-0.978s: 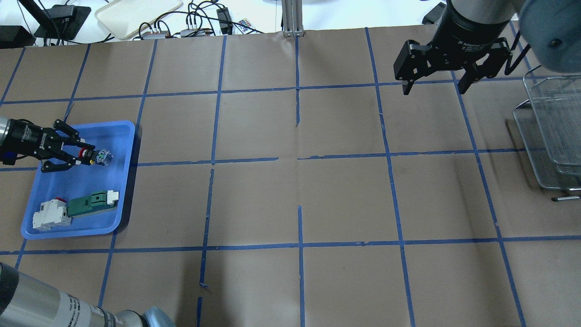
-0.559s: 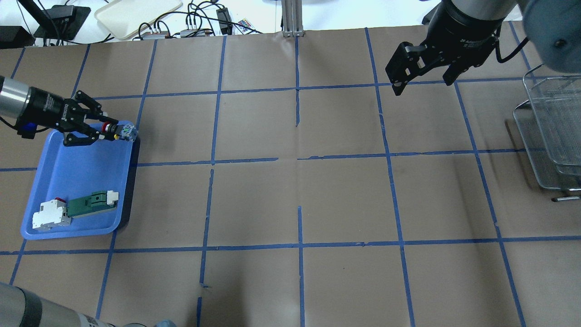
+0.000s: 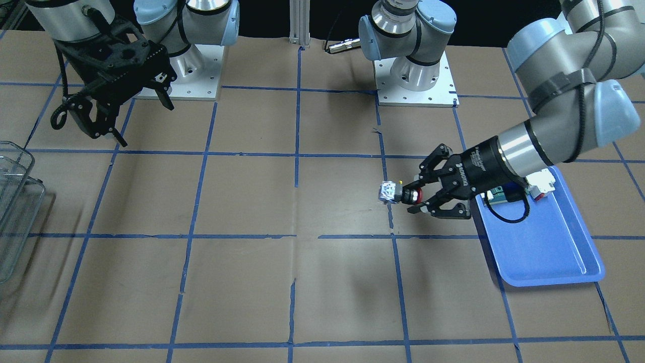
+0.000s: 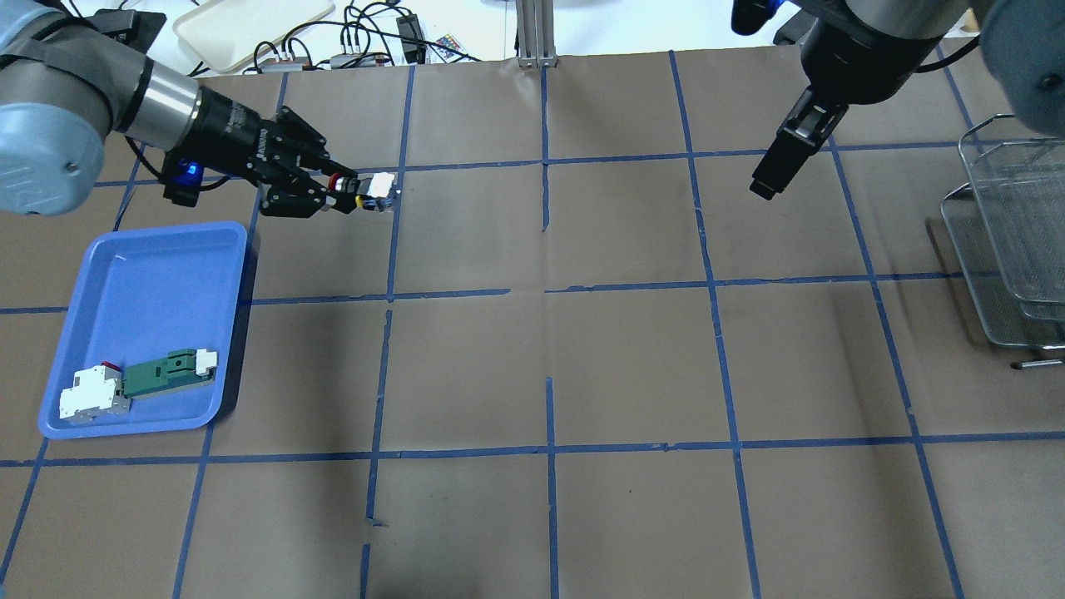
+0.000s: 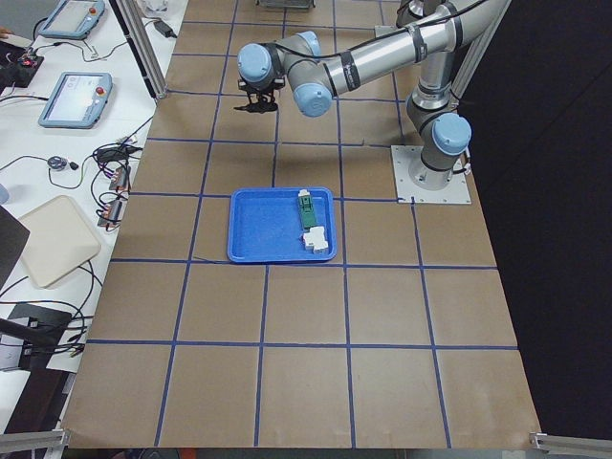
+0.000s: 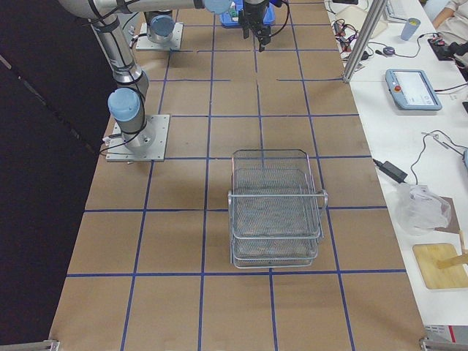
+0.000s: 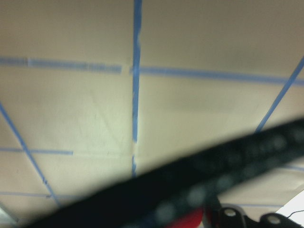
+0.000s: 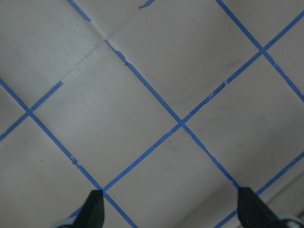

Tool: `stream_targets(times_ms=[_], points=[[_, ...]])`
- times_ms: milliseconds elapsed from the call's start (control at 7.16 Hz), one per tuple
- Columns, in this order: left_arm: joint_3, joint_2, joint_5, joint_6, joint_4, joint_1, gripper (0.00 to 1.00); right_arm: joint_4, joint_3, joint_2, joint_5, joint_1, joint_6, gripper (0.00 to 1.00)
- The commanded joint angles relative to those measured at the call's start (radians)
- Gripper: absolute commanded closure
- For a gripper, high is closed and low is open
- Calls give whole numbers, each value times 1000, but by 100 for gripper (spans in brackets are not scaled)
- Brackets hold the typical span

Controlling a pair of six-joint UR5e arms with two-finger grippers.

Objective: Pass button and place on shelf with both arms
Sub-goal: 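Carry the button toward the table center while the right gripper descends to meet it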

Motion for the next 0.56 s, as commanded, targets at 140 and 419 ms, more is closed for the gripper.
stream_targets(times_ms=[140, 419], points=[[4, 51, -66, -211, 62, -173, 100, -90, 53, 33, -1, -40, -299, 0], [-12, 27, -65, -383, 209, -288, 100, -143, 53, 28, 2, -8, -491, 0]])
